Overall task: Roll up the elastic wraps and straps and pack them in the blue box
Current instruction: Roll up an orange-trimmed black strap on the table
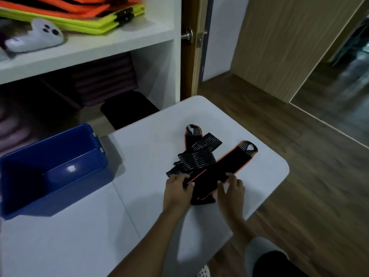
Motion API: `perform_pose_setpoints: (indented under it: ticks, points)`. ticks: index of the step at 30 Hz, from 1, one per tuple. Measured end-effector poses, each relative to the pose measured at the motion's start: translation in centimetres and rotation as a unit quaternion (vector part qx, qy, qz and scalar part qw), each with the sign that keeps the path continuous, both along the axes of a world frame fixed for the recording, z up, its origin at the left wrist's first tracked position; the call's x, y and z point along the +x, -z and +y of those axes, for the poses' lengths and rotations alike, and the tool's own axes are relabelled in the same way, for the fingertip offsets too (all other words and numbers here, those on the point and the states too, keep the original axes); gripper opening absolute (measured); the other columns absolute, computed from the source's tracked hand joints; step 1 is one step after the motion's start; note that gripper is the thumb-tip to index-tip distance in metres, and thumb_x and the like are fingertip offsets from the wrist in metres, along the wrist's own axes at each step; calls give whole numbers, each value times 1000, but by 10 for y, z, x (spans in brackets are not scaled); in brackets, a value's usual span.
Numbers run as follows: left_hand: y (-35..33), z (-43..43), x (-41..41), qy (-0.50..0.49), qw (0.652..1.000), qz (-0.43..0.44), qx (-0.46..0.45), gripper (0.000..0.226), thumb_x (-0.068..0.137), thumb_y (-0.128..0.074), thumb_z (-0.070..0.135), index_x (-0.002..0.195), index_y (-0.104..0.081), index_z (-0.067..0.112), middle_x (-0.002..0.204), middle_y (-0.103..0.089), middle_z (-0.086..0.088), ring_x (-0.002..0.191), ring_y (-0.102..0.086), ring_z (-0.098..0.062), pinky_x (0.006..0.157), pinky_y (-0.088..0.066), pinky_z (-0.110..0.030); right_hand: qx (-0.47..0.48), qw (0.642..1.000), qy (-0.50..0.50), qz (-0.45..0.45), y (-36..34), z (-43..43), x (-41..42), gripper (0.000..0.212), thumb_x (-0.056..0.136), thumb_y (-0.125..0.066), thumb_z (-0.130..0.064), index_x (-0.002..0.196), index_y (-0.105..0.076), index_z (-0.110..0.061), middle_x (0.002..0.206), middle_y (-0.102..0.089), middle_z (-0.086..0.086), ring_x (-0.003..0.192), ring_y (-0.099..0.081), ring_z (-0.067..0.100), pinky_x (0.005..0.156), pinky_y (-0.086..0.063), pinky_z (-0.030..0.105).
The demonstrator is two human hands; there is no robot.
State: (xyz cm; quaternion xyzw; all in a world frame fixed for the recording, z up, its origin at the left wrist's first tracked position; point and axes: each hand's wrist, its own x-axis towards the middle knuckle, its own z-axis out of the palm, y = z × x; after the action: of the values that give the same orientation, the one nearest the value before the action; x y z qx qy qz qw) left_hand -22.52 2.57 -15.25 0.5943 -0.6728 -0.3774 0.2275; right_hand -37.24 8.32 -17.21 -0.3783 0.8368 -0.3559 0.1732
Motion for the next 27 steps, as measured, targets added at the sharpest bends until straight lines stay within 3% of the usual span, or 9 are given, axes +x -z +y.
perform_pose_setpoints:
  ticks: [5, 7, 14, 16, 18, 21, 23, 25, 27]
  points:
    - [13, -2, -20, -26, 997, -38, 64, 41, 86, -62, 25, 126, -52, 20, 124, -42, -8, 109, -52, -24, 96, -47, -33, 59, 997, -16, -49, 11, -1, -20, 46, 93, -54, -26, 136, -40, -24, 123, -47, 14, 122, -38, 31, 97, -35, 37]
    - [17, -1, -22, -22, 996, -43, 72, 42, 86, -61, 19, 127, -52, 19, 123, -45, -10, 110, -52, -24, 96, -45, -29, 75, 994, -32, -67, 16, -4, -19, 50, 92, -55, -28, 139, -37, -26, 122, -47, 16, 122, -37, 33, 98, -34, 37]
    - [21, -1, -20, -45, 994, -33, 94, 30, 82, -62, 1, 107, -65, 17, 115, -55, -6, 90, -55, -9, 78, -40, -10, 74, 993, -33, -91, 21, -14, -13, 56, 89, -60, -26, 140, -39, -25, 121, -46, 18, 120, -38, 34, 99, -34, 36]
    - [17, -2, -20, -56, 993, -16, 102, 31, 81, -59, -3, 105, -67, 15, 109, -60, -4, 76, -55, -1, 63, -39, 1, 65, 992, -13, -109, 23, -16, -12, 58, 87, -63, -25, 140, -39, -24, 117, -46, 19, 115, -43, 35, 97, -37, 36]
    - [11, -1, -19, -70, 992, 4, 108, 33, 80, -56, -5, 104, -68, 15, 103, -64, -1, 70, -54, 4, 56, -39, 4, 73, 987, 3, -141, 23, -16, -10, 59, 87, -62, -27, 141, -37, -25, 118, -45, 19, 112, -47, 34, 96, -40, 35]
    - [4, 2, -16, -81, 990, 25, 117, 35, 81, -56, -4, 106, -68, 17, 100, -62, 6, 75, -54, 2, 60, -40, 4, 79, 980, 19, -181, 22, -15, -4, 59, 89, -60, -29, 142, -34, -28, 121, -45, 18, 111, -50, 33, 90, -42, 30]
    - [0, 6, -12, -75, 990, 23, 119, 36, 82, -56, -3, 108, -67, 18, 104, -62, 6, 83, -55, -2, 73, -42, -2, 74, 977, 22, -200, 22, -15, -1, 58, 90, -59, -29, 142, -34, -27, 119, -48, 17, 110, -52, 32, 86, -41, 28]
    - [-2, 11, -6, -64, 991, 23, 115, 37, 82, -57, -3, 110, -67, 19, 109, -64, 5, 92, -55, -6, 84, -42, -11, 63, 975, 25, -212, 24, -14, 1, 58, 87, -61, -29, 139, -36, -31, 114, -57, 15, 105, -57, 30, 89, -49, 34]
    - [-3, 17, 0, -48, 992, 25, 111, 39, 82, -57, -3, 112, -66, 20, 112, -62, 4, 96, -54, -6, 86, -41, -11, 51, 973, 27, -222, 22, -10, 4, 60, 84, -65, -26, 137, -38, -34, 111, -57, 14, 95, -60, 25, 88, -53, 38]
